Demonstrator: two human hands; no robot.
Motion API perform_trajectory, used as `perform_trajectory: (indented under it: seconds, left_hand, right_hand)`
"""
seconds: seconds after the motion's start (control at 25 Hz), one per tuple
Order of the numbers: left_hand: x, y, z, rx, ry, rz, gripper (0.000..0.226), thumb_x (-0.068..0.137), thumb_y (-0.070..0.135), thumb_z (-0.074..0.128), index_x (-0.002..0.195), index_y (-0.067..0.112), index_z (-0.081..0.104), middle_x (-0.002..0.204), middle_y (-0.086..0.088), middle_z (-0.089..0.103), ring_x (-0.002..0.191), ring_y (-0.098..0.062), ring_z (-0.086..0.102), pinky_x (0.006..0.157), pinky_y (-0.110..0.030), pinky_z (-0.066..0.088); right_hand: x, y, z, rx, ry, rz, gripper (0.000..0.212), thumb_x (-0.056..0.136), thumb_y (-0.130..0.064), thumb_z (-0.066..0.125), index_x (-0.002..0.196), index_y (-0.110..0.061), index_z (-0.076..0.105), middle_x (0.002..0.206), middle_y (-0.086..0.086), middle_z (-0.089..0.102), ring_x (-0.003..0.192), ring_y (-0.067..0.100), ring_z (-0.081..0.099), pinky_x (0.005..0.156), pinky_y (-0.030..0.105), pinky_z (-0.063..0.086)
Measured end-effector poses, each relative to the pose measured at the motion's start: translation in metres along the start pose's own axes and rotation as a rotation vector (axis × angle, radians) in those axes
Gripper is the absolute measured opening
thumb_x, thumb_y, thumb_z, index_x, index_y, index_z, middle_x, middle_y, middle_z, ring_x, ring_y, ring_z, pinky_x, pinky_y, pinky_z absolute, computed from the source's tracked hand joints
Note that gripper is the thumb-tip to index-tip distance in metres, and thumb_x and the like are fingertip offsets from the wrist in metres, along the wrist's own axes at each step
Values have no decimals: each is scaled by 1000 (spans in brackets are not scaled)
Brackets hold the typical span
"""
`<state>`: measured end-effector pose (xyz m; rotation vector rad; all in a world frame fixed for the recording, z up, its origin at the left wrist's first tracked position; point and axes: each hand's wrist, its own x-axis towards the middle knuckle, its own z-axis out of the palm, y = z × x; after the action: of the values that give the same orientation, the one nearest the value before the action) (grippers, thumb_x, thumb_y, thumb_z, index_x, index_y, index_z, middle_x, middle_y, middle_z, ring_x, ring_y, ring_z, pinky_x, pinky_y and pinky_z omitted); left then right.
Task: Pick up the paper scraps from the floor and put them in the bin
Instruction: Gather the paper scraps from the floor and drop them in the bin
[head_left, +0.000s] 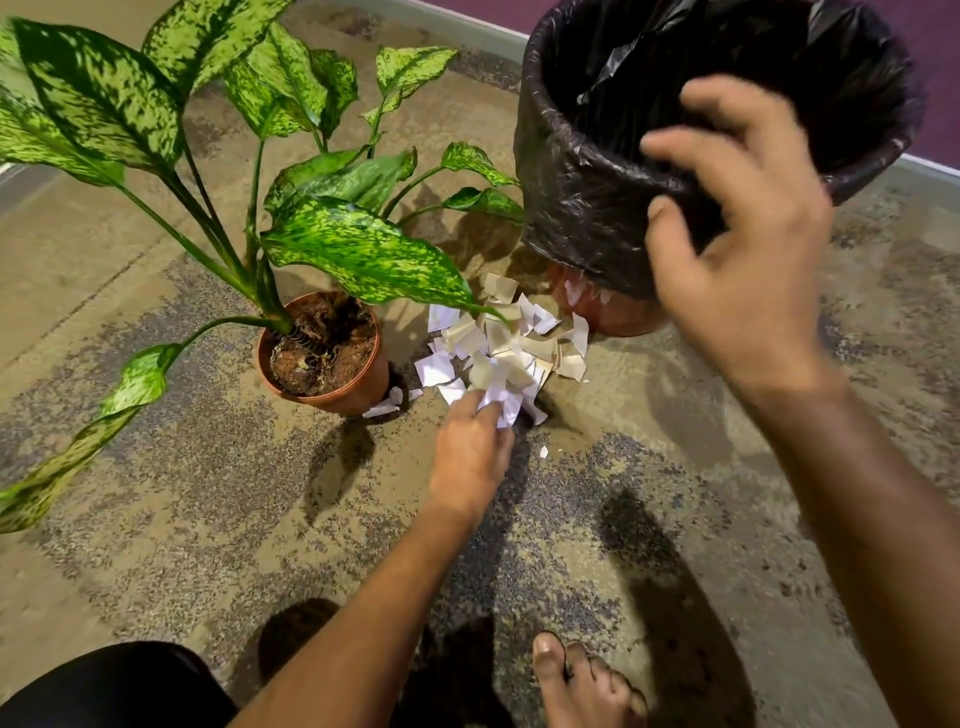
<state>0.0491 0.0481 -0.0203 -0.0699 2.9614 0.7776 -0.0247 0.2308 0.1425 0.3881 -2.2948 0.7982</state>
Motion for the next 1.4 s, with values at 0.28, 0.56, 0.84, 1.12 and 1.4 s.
perform_trajectory:
  seconds: [0.28, 0.56, 0.84, 1.12, 1.4]
  left_hand:
    - [21, 54, -50, -126, 529, 441, 25, 83, 14, 67, 102, -2, 70, 112, -26, 64, 95, -37, 66, 78, -37, 57]
    - [68, 143, -115, -282, 805, 785, 14, 77, 0, 68, 89, -6, 72, 100, -24, 67, 88, -34, 66, 74, -33, 55]
    - [116, 175, -132, 15, 329, 551, 30, 88, 26, 63, 115, 14, 67, 133, -10, 53, 113, -25, 57, 91, -34, 50]
    - [88, 140, -100, -153, 442, 646, 41, 92, 26, 61, 127, 7, 58, 150, -21, 33, 140, -36, 30, 113, -44, 30]
    - [3, 31, -12, -231, 200, 251, 53, 96, 39, 46, 143, 16, 39, 158, -4, 21, 146, -21, 15, 115, -49, 26]
  right_hand:
    - [-117, 10, 41, 78, -126, 30, 27, 83, 5, 56, 105, 0, 69, 115, 13, 64, 104, 26, 59, 88, 34, 52]
    - [-172, 51, 50, -130, -477, 185, 30, 82, -7, 65, 112, -8, 66, 112, 6, 64, 101, 22, 59, 90, 44, 53]
    - [-187, 65, 56, -195, -618, 251, 29, 90, -12, 62, 119, -11, 64, 118, 4, 63, 109, 20, 57, 100, 40, 47]
    - [-200, 78, 62, -236, -703, 294, 40, 91, -21, 60, 130, -13, 57, 132, 5, 55, 123, 22, 50, 106, 45, 43]
    - [-205, 111, 81, -436, -898, 538, 92, 85, -76, 39, 154, -21, 10, 162, 14, 2, 149, 35, 6, 116, 49, 2]
